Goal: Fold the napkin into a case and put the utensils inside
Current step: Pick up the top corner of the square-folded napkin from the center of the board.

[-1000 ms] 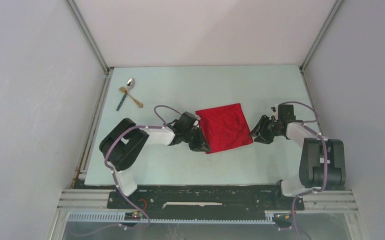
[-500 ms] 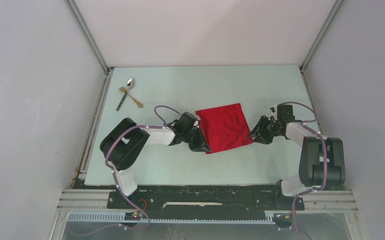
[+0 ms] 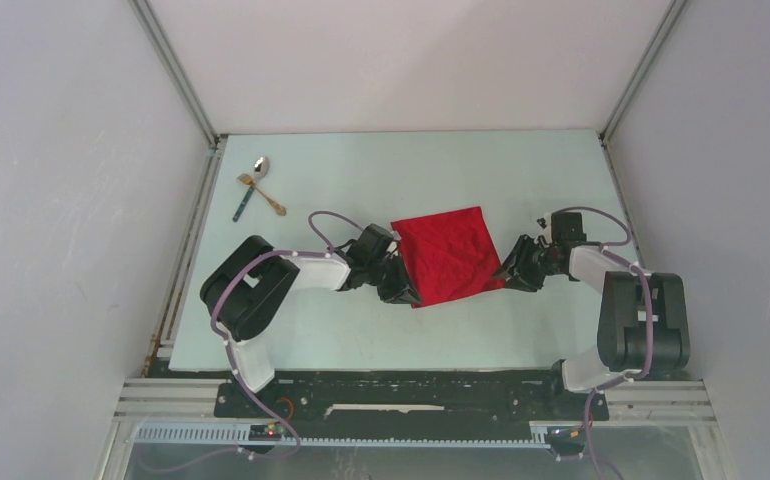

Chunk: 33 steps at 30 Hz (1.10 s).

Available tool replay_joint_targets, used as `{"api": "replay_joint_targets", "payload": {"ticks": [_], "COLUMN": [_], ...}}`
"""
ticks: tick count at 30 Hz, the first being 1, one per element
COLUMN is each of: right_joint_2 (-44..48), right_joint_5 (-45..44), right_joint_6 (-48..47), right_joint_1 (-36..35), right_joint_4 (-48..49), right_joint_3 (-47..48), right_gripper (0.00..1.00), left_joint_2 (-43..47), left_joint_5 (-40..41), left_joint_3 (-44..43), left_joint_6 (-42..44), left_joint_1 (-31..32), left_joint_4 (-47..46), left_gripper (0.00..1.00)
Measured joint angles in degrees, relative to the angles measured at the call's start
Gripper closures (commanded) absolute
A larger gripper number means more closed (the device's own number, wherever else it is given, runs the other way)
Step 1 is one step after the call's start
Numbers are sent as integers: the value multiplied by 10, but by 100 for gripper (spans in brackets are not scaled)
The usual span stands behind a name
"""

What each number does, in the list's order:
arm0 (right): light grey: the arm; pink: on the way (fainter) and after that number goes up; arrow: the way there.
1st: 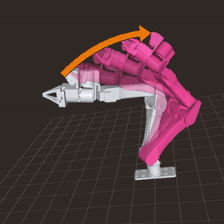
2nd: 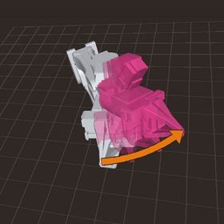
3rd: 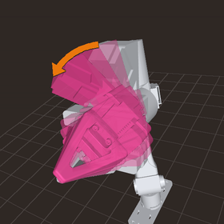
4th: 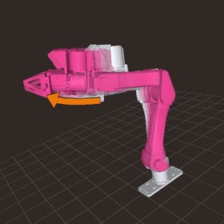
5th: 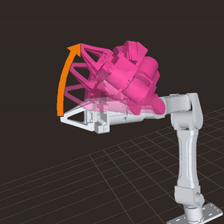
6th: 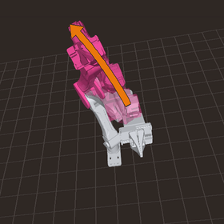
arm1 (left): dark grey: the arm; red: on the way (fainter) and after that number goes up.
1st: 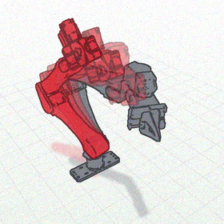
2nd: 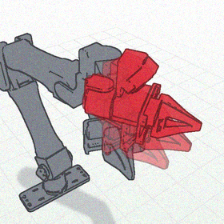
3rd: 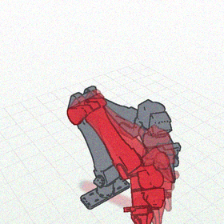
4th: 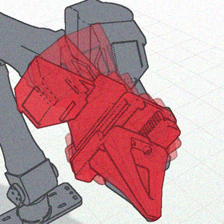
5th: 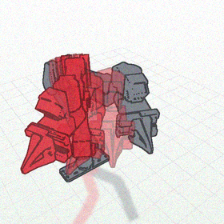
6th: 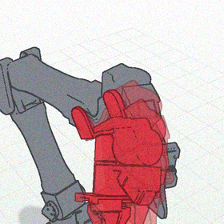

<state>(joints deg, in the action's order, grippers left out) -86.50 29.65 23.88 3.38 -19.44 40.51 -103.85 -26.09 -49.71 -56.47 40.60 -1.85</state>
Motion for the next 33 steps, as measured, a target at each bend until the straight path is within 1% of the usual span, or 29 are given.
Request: {"api": "replay_joint_targets", "payload": {"ticks": [7, 11, 17, 21, 30, 33], "right_joint_2": [0, 4, 8, 8, -19, -19], "right_joint_5": [18, 30, 42, 54, 97, 103], "right_joint_6": [0, 0, 1, 7, 28, 35], "right_joint_1": [-1, -1, 0, 4, 14, 15], "right_joint_4": [2, 4, 17, 35, 92, 107], "right_joint_3": [0, 0, -6, -28, -38, -38], "right_gripper": [52, 53, 50, 49, 48, 46], "left_joint_2": [0, 0, 0, 0, 0, 0], "left_joint_5": [0, 0, 0, 0, 0, 0], "left_joint_3": [0, 0, 0, 0, 0, 0], "left_joint_6": [0, 0, 0, 0, 0, 0], "left_joint_1": [0, 0, 0, 0, 0, 0], "left_joint_4": [0, 0, 0, 0, 0, 0], "left_gripper": [88, 88, 88, 88, 88, 88]}}
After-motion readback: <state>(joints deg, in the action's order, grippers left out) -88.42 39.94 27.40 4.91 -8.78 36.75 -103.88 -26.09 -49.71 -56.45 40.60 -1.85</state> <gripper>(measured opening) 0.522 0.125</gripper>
